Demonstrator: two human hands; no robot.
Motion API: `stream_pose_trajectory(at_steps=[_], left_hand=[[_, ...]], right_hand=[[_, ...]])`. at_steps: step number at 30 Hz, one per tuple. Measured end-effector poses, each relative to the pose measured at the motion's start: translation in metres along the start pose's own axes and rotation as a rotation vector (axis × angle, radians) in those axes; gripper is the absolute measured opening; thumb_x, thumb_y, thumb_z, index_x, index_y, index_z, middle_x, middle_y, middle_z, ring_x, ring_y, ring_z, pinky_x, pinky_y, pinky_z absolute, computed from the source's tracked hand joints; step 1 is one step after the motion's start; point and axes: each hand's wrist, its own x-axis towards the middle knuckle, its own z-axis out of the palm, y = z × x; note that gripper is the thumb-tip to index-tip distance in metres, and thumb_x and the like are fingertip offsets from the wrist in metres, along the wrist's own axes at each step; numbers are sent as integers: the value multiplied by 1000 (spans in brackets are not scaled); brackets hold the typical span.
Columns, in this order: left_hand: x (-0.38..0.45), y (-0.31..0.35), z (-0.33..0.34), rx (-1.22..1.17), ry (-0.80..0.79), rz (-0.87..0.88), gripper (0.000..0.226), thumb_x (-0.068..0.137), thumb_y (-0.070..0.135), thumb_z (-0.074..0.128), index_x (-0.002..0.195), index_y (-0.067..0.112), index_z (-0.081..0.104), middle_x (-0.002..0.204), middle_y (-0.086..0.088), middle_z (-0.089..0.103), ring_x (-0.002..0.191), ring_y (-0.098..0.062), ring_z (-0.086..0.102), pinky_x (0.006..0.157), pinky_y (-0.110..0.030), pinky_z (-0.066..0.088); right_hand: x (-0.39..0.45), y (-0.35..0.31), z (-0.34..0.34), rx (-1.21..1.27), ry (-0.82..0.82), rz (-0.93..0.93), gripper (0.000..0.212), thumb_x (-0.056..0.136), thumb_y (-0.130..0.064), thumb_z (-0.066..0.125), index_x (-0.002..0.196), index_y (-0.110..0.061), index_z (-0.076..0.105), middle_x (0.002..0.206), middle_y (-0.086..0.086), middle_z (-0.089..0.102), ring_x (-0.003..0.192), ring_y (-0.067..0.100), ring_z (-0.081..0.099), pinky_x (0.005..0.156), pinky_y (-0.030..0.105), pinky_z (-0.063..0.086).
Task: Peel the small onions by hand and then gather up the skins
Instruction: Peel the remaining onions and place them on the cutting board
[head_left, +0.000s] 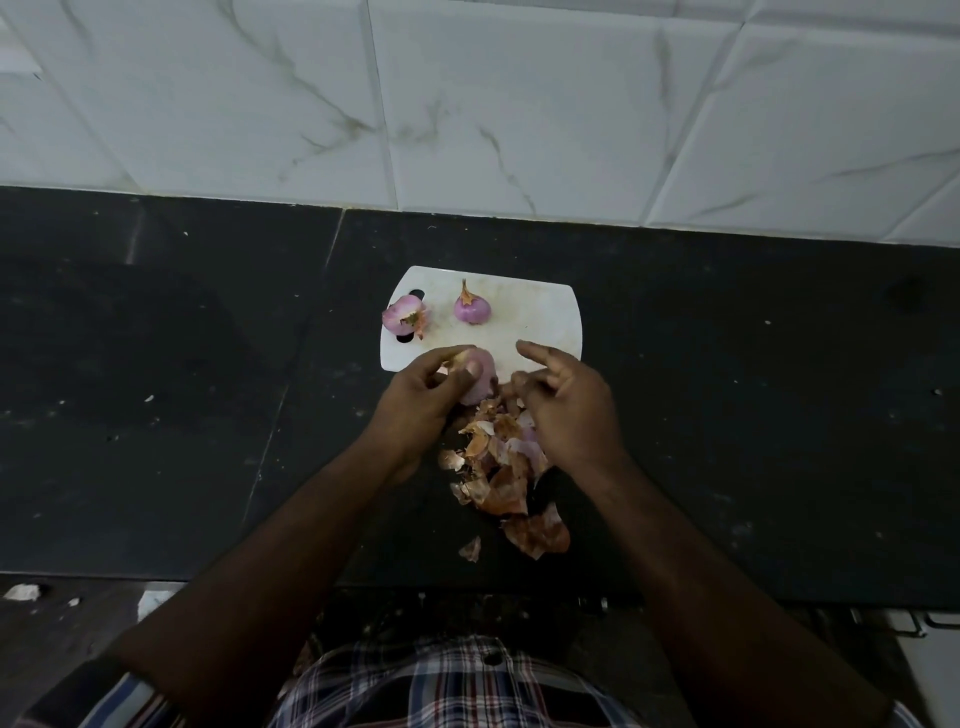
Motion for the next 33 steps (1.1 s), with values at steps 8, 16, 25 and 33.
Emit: stream_pose_trajectory(at_steps=[8,16,25,33], left_hand=[[-3,8,-7,315,-63,43,41,79,10,82,116,15,66,110,-10,70,101,-24,69,79,-27,60],[-6,7,-4,264,-78,70,38,83,5,78,118,16,69,112,-8,72,99,-23,73,80,-34,62],[-9,9,-1,106,-131,81,31,87,-6,69,114,8,70,116,-12,68,93,-21,74,70,-27,59],[-8,12,-13,101,-132,74,33,87,-7,68,115,9,71,121,-13,69,90,-16,73,65,-24,59]], right_hand=[[3,1,-7,-14,-236,-85,40,89,-29,73,128,-31,65,128,-15,64,111,-1,60,95,22,53],[6,4,1,-65,-166,-131,19,86,-18,75,105,-20,76,101,-8,70,98,4,64,86,24,55],[6,3,11,322,-55,232,19,91,-6,65,80,-18,75,83,1,74,88,22,71,85,45,60],[6,-3,-6,866,-29,518,24,99,-1,47,82,-7,63,74,9,66,76,24,71,76,39,62]])
